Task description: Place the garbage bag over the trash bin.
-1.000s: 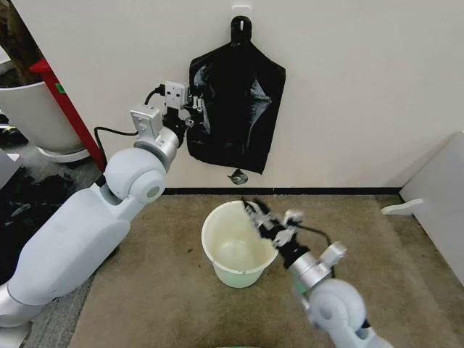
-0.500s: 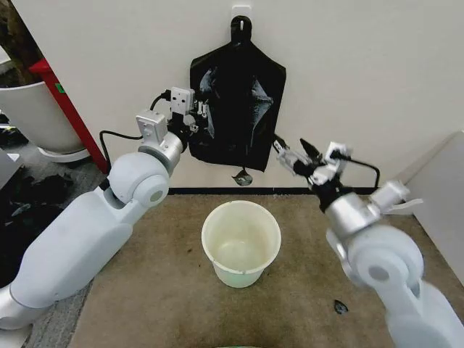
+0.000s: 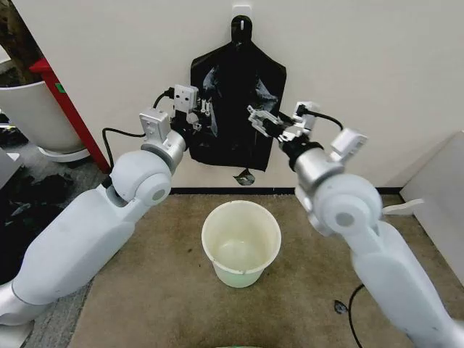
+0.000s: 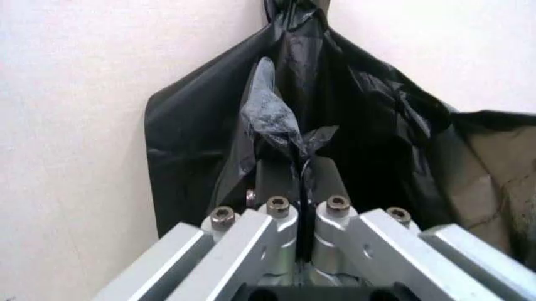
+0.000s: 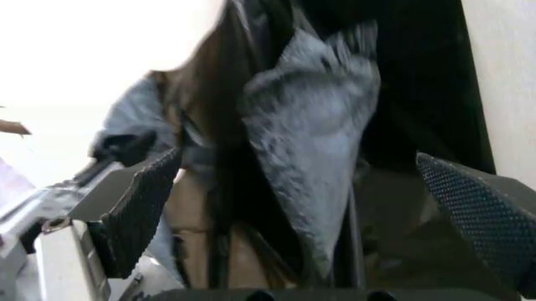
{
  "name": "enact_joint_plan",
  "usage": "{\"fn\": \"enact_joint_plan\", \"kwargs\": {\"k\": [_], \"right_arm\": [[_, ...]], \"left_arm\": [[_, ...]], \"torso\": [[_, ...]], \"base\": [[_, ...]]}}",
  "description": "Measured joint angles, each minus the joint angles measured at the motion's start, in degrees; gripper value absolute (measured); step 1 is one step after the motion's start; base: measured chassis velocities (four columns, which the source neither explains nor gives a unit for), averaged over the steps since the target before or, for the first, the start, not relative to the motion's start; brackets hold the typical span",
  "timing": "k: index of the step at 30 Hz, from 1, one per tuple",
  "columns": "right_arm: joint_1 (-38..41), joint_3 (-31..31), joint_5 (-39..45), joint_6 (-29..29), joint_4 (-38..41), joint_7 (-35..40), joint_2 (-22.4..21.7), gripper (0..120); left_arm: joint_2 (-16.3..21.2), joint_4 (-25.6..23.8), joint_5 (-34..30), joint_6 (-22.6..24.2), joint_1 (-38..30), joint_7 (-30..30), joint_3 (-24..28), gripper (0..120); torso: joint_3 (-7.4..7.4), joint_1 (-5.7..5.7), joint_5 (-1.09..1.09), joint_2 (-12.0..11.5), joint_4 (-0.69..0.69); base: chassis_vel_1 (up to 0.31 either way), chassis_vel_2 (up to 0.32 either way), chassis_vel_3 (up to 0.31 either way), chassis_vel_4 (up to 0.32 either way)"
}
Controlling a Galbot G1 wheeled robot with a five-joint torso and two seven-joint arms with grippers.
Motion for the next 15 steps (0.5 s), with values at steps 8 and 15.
{"fn": "enact_joint_plan", "kwargs": {"k": [8,15], "right_arm": [[0.9,-0.5,0.2,0.5,-2.1,0.8,0.8,95],[1.4,-0.1,1.1,1.0,-2.8,-0.5,1.0,69]], "left_arm": [[0.6,-0.6,0.1,0.0,1.2,0.2,-1.0,0],[0.7,-0.8,0.2,-0.1,1.9,0.4,-1.8,0]], "torso": [[0.00,0.00,0.00,0.0,0.00],[-0.01,0.00,0.01,0.0,-0.01]], "base": [[0.000,0.000,0.000,0.000],[0.000,0.000,0.000,0.000]]}}
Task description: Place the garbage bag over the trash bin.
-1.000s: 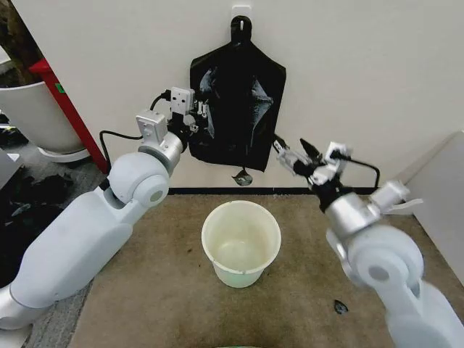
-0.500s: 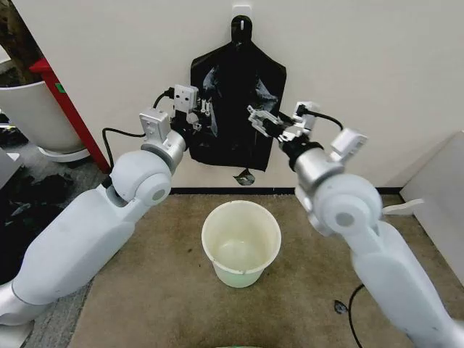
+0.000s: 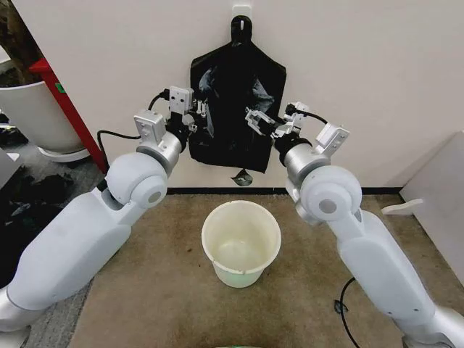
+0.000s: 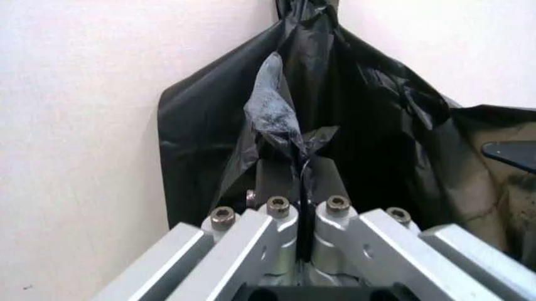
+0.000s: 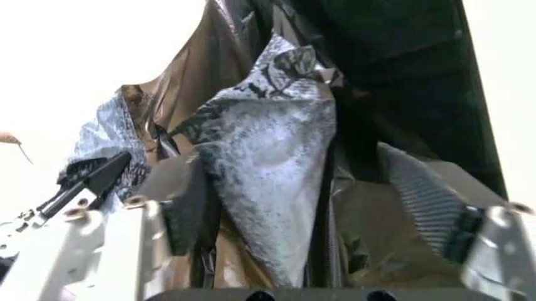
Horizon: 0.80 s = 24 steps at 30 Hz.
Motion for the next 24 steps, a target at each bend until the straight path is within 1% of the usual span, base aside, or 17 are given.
{"fn": "enact_joint_plan", "kwargs": {"k": [2,4,6,7,13,14,15,17,19,24], "right_arm": [[0.2,0.1,0.1,0.1,-0.6,-0.5,0.2,61],[0.2,0.1,0.1,0.1,-0.8,-0.7,0.2,54],[0.2,0.1,0.0,0.3,-1.0,-0.9,0.3,44],[0.2,0.1,0.0,0.3,-1.0,-0.9,0.3,44],[-0.3,0.4,-0.5,1.2,-1.1,-1.6,-0.1,21],[-0.3,0.4,-0.5,1.2,-1.1,-1.6,-0.1,21],[-0.4,0.6,-0.5,1.2,-1.1,-1.7,-0.1,16],[-0.5,0.8,-0.5,1.3,-1.1,-1.8,-0.3,11],[-0.7,1.1,-0.5,1.3,-1.1,-1.9,-0.5,0],[-1.7,2.0,-0.5,1.3,-0.8,-2.2,-1.2,0]], "left_arm": [[0.1,0.0,0.0,0.0,0.0,0.1,-0.2,0],[0.1,0.0,0.0,0.0,0.0,0.2,-0.3,0],[0.1,0.0,0.0,0.0,0.0,0.2,-0.3,0],[0.1,0.0,0.0,0.0,0.0,0.2,-0.3,0],[0.3,-0.1,0.0,-0.1,0.1,0.2,-0.6,0],[0.3,-0.1,0.0,-0.1,0.1,0.2,-0.6,0],[0.3,-0.1,0.0,-0.1,0.1,0.2,-0.7,0],[0.4,-0.2,-0.1,-0.1,0.2,0.1,-0.8,0],[0.6,-0.5,-0.2,-0.1,0.5,0.1,-1.3,0],[1.4,-1.2,-0.4,-0.2,1.7,-0.3,-2.2,0]], "torso": [[0.00,0.00,0.00,0.0,0.00],[0.00,0.00,0.00,0.0,0.00],[0.00,0.00,0.00,0.0,0.00],[0.00,0.00,0.00,0.0,0.00],[0.00,0.00,0.00,0.0,0.00],[0.00,0.00,0.00,0.0,0.00],[0.00,0.00,0.01,0.0,0.00],[0.00,0.00,0.00,0.0,0.00],[0.00,0.00,0.01,0.0,0.00],[0.00,0.00,0.00,0.0,0.00]], "base": [[0.000,0.000,0.000,0.000],[0.000,0.000,0.000,0.000],[0.000,0.000,0.000,0.000],[0.000,0.000,0.000,0.000],[0.000,0.000,0.000,0.000],[0.000,0.000,0.000,0.000],[0.000,0.000,0.000,0.000],[0.000,0.000,0.000,0.000],[0.000,0.000,0.000,0.000],[0.000,0.000,0.000,0.000]]}}
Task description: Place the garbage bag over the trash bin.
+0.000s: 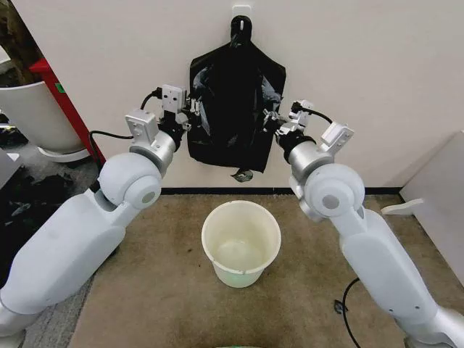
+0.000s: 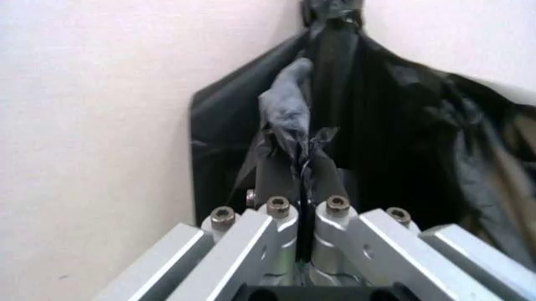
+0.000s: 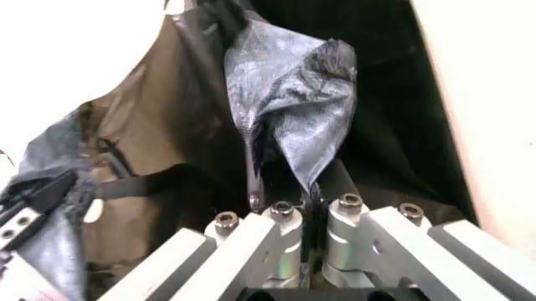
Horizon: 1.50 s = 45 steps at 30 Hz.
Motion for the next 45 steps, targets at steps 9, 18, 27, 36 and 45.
{"fn": "enact_joint_plan", "kwargs": {"k": [9,18,27,36,45], "right_arm": [[-7.3,3.8,-1.8,0.1,2.0,-2.6,-1.7,0],[-19.2,6.1,-5.2,0.9,7.8,-4.3,-2.2,0],[-17.0,8.7,-0.8,0.8,16.2,-4.4,-7.9,0],[-17.6,11.8,2.7,0.7,21.5,-4.2,-14.3,0],[-20.1,23.3,15.0,-0.7,24.5,-3.9,-22.4,0]], "left_arm": [[2.4,-4.2,-0.8,1.2,9.7,-2.3,-6.4,0],[3.7,-11.9,-0.2,0.9,24.0,-2.0,-8.1,0],[7.7,-14.6,-1.2,-2.0,21.1,1.3,-8.2,0],[11.9,-17.2,-5.8,-5.6,17.4,5.0,-7.6,0],[17.9,-22.0,-16.8,-6.2,11.5,5.7,-8.3,0]], "torso": [[0.00,0.00,0.01,0.0,0.00],[-0.01,0.00,0.02,0.0,0.00],[0.00,0.00,0.00,0.0,0.00],[0.00,0.00,0.01,0.0,0.00],[0.00,0.00,0.01,0.0,0.00]], "base": [[0.000,0.000,0.000,0.000],[0.000,0.000,0.000,0.000],[0.000,0.000,0.000,0.000],[0.000,0.000,0.000,0.000],[0.000,0.000,0.000,0.000]]}}
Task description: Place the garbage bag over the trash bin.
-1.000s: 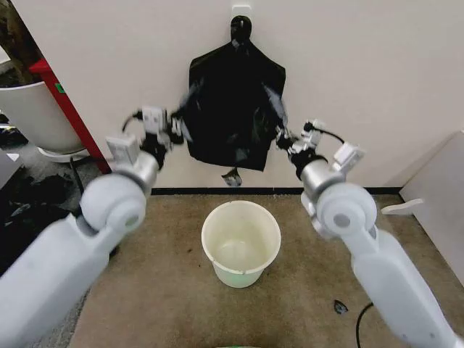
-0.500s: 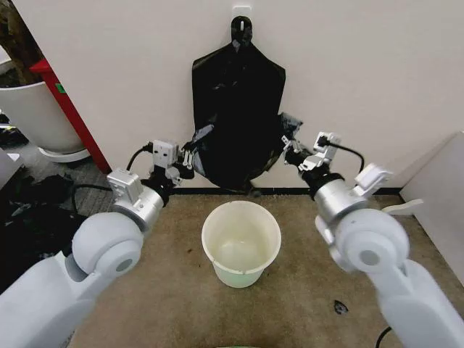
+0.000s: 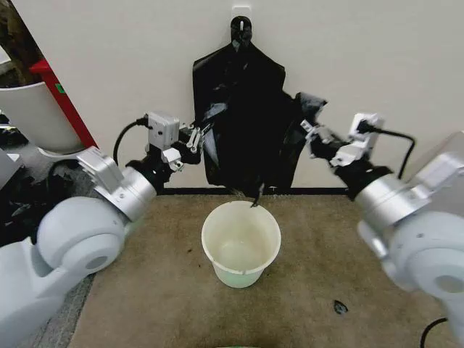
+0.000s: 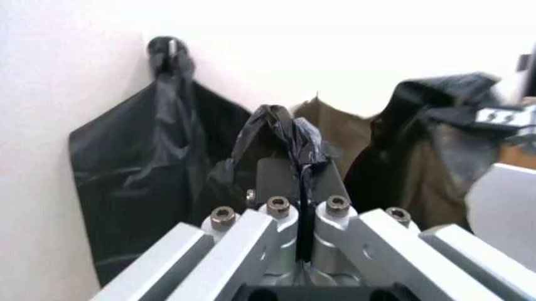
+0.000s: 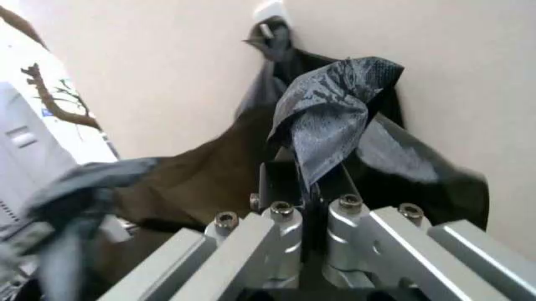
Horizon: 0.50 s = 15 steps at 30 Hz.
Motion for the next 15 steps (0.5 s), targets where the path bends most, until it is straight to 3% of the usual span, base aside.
{"fn": "enact_joint_plan", "kwargs": {"k": [5,15], "right_arm": [[-3.5,6.4,4.3,-0.4,0.0,-0.2,-1.9,0],[-9.7,19.4,11.1,-1.2,-0.2,-3.3,-3.9,0]], "left_arm": [[2.4,-3.2,-6.0,0.4,0.3,-2.4,-2.8,0],[3.8,-3.3,-15.2,-3.3,0.7,-1.6,-5.3,0]], "torso": [[0.00,0.00,0.01,0.0,0.00],[0.00,0.00,-0.01,0.0,0.00]], "base": [[0.000,0.000,0.000,0.000],[0.000,0.000,0.000,0.000]]}}
